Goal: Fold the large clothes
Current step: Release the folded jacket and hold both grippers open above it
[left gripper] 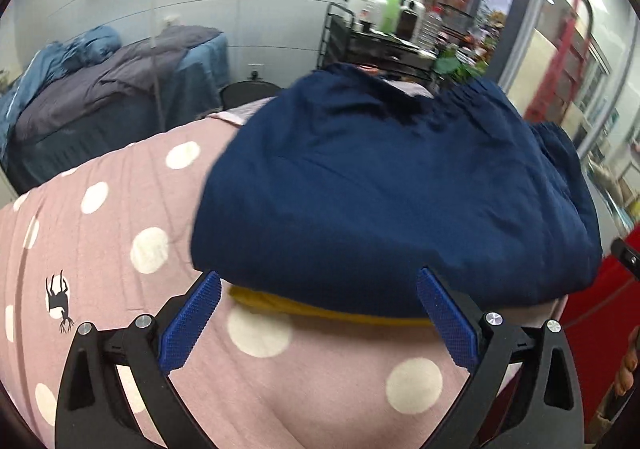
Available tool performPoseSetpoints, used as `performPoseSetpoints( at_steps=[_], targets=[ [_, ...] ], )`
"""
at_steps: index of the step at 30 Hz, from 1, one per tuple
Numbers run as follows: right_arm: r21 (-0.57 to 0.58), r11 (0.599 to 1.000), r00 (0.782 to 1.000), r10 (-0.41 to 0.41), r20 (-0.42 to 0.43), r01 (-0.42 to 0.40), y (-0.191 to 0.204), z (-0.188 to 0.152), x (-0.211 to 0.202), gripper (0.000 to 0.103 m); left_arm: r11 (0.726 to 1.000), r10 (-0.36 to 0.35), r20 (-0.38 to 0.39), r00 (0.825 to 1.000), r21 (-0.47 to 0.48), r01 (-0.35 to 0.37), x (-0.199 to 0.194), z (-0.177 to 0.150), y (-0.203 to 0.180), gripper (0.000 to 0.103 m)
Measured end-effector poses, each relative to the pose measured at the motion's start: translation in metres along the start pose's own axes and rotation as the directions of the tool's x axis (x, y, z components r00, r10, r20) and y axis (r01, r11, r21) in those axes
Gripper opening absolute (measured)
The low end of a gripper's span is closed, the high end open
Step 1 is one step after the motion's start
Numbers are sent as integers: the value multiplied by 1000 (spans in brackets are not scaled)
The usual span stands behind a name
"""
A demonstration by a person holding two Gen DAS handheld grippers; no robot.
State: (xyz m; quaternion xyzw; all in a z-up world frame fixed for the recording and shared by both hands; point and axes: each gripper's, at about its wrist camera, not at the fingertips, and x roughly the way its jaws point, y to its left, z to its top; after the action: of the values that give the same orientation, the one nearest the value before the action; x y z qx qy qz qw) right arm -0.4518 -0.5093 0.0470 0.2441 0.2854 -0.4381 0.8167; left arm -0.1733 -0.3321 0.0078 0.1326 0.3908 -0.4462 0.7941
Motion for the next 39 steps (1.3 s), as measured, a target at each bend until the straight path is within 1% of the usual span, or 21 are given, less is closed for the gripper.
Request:
performPoseSetpoints(
  at_steps=[4,5,8,10,13,19,25,35,39],
  targets=[
    [-139,990,998,-22,-52,14,42,-14,2,95,998,-2,-23,1000,69,4,-1,-13,-29,97],
    [-172,985,997,-36,-62,25,53,-18,3,95,996,13,-26,1000,87,-11,-4,-17,-36,97],
    [-221,975,996,-51,-75,33,70,-27,4,95,990,70,0,998,121,-69,-11,-24,-49,97],
    [-235,971,995,-54,-83,33,76,-31,4,95,986,70,22,997,153,-72,-15,-26,-57,97],
    [-239,970,993,-63,-100,38,76,-34,6,95,983,56,7,998,177,-57,-15,-28,-63,97],
    [-199,979,991,-59,-121,34,71,-35,4,95,990,37,-28,999,140,-33,-13,-28,-59,97],
    [-174,984,988,-57,-145,32,68,-37,7,95,990,48,-37,998,135,-43,-13,-30,-56,97],
    [-201,979,986,-65,-153,34,76,-39,8,95,992,56,-58,997,114,-49,-11,-30,-49,97],
    [-198,979,985,-69,-157,37,76,-39,9,95,991,60,-64,996,119,-52,-9,-30,-50,97]
  ],
)
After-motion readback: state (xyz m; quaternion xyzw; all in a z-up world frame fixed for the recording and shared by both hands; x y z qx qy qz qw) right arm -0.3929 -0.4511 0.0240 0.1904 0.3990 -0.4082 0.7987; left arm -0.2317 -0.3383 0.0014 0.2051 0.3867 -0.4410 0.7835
